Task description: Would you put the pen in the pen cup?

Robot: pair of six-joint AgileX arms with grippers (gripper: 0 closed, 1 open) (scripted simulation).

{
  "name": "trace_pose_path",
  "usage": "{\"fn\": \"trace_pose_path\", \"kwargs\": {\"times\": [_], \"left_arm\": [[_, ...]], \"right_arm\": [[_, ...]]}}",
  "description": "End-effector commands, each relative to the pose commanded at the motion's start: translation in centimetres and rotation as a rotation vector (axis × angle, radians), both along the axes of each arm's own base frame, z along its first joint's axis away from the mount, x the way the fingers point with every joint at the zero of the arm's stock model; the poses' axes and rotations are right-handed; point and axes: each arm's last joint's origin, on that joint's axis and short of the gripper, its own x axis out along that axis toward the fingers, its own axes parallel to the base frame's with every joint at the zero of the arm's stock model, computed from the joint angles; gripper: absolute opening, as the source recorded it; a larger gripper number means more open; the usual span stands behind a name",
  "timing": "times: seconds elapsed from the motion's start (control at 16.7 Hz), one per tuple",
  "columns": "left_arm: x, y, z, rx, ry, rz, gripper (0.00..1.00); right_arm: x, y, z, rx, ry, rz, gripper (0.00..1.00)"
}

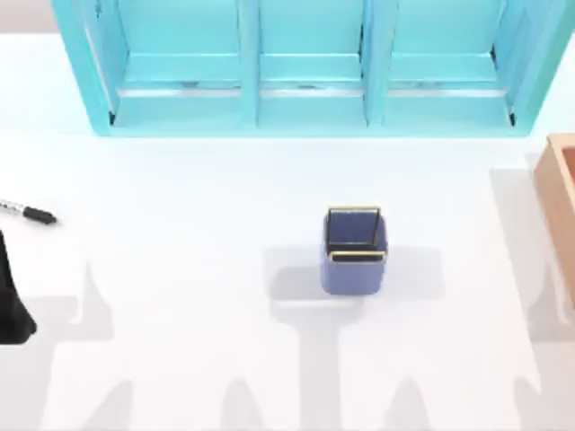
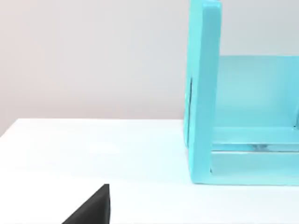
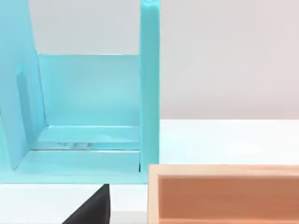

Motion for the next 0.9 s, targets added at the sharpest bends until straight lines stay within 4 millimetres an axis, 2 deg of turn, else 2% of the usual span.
{"fn": "trace_pose_path", "kwargs": {"times": [0.24,0.48,0.72,0.9], "left_arm": [[0.1,0.1,0.4,-0.026,0.005,-0.001,1.0],[1.2,0.6,2.3,-0.164,0.061,-0.019,1.0],[4.4,1.8,3.3,-0.403,0.235,-0.026,1.0],[7.9,3.6,2.2,-0.639,0.414,0.01,1.0]], "right_arm": [[0.0,0.0,0.0,0.0,0.0,0.0,1.0],[0.0,0.0,0.0,0.0,0.0,0.0,1.0],[0.0,0.0,0.0,0.0,0.0,0.0,1.0],[0.0,0.0,0.0,0.0,0.0,0.0,1.0]]}}
